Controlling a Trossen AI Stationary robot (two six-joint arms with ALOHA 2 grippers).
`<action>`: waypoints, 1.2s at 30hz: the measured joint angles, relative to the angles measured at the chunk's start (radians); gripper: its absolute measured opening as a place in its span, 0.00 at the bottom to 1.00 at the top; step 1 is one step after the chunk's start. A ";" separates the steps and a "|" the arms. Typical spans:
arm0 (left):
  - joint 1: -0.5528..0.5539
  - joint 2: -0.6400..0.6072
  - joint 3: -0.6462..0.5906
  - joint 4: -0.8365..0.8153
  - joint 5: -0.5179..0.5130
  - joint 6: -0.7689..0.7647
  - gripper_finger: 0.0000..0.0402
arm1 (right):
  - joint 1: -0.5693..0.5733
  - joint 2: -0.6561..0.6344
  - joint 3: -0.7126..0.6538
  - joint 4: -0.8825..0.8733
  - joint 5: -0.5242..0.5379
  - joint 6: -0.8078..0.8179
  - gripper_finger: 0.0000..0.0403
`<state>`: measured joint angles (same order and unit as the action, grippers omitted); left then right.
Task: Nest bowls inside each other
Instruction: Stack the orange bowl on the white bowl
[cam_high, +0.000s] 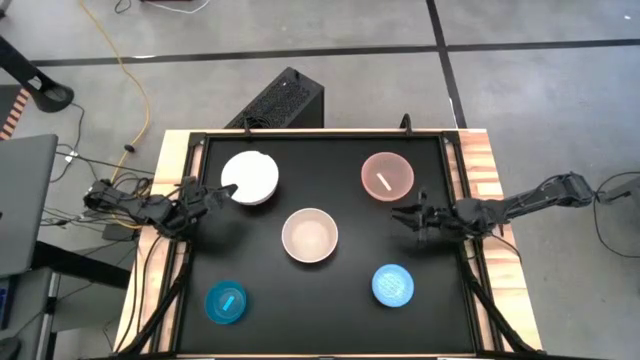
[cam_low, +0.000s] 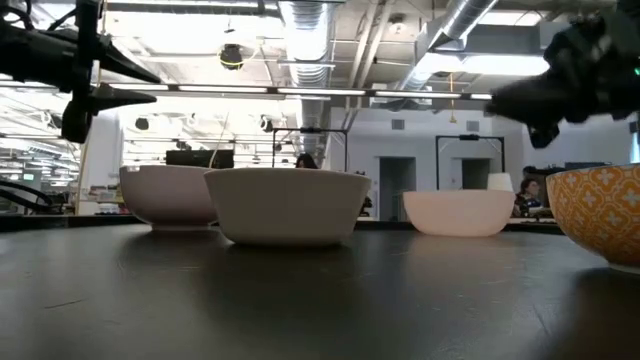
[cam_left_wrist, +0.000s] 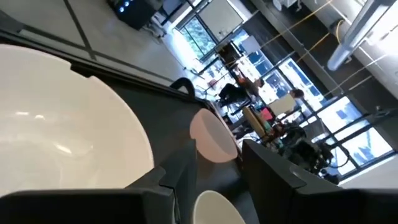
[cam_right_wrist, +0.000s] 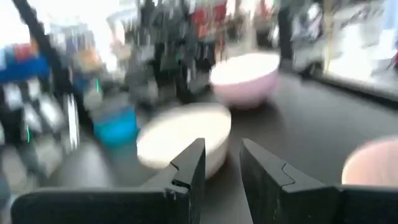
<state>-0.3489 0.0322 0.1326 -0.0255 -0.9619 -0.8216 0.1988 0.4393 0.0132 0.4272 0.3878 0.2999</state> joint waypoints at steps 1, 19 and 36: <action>0.001 0.002 0.000 0.003 0.003 0.000 0.29 | -0.010 -0.001 0.012 0.010 0.018 0.012 0.29; 0.364 0.194 0.048 0.072 0.345 0.488 0.29 | -0.367 0.280 0.599 -0.813 0.234 0.406 0.29; 0.588 0.461 0.307 -0.174 0.408 0.584 0.46 | -0.728 0.526 0.709 -1.063 -0.065 0.429 0.52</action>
<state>0.2390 0.4928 0.4392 -0.1993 -0.5542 -0.2381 -0.5294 0.9657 0.7219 -0.6362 0.3225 0.7285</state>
